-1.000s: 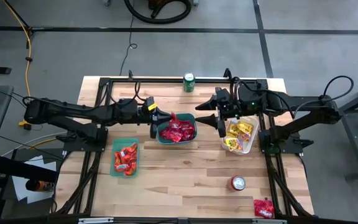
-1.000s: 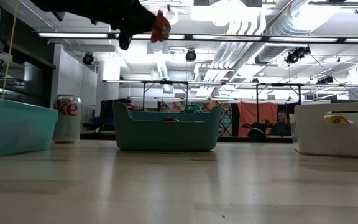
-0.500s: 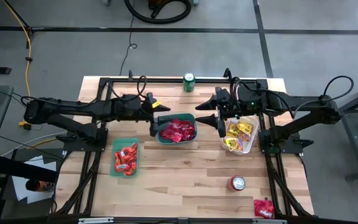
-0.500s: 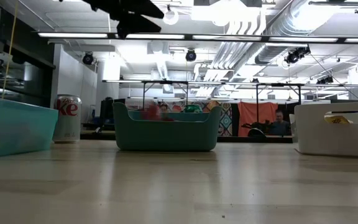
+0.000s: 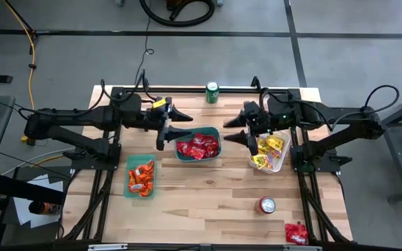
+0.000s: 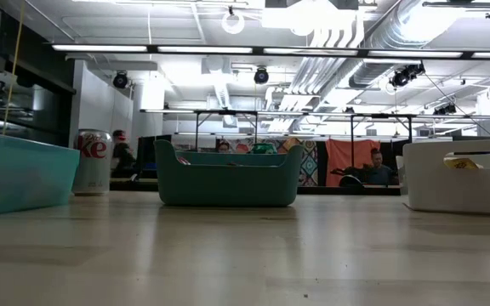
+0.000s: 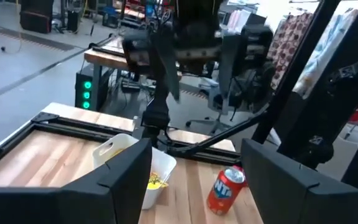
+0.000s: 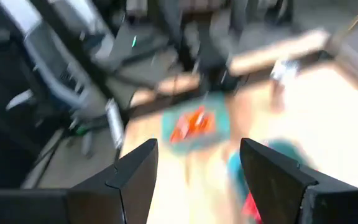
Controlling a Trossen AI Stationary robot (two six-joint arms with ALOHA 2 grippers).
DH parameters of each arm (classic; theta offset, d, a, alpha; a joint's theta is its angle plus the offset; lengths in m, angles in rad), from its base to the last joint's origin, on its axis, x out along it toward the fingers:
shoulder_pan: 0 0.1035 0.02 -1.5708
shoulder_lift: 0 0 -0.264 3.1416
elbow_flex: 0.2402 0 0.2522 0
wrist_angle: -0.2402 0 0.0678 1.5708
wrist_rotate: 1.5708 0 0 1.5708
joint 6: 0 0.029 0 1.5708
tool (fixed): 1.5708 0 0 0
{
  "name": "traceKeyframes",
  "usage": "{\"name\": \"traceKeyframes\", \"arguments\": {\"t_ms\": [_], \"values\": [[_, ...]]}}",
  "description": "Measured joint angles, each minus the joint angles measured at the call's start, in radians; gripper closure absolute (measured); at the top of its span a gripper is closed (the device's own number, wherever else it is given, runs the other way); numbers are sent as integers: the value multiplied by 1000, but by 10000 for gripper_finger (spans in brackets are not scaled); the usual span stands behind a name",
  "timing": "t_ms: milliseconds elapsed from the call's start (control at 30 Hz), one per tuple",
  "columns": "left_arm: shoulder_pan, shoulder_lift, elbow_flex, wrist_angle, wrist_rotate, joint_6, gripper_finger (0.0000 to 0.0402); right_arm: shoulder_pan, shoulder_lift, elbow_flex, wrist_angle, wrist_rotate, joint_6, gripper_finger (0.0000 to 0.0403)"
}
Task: Sort candy
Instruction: Put the red candy into the green bin
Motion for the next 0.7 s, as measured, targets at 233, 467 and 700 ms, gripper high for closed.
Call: {"name": "traceKeyframes", "arguments": {"t_ms": [233, 467, 700], "values": [[-3, 1, 0, -1, -24, -25, 169, 74, -4, 0, -279, -195, 243, 178], [1, 1, 0, 0, -42, -26, 170, 348, -4, 0, -493, -204, 559, 178], [8, 1, 0, 2, -45, -26, 170, 666, -4, 0, -533, -130, 986, 178]]}}
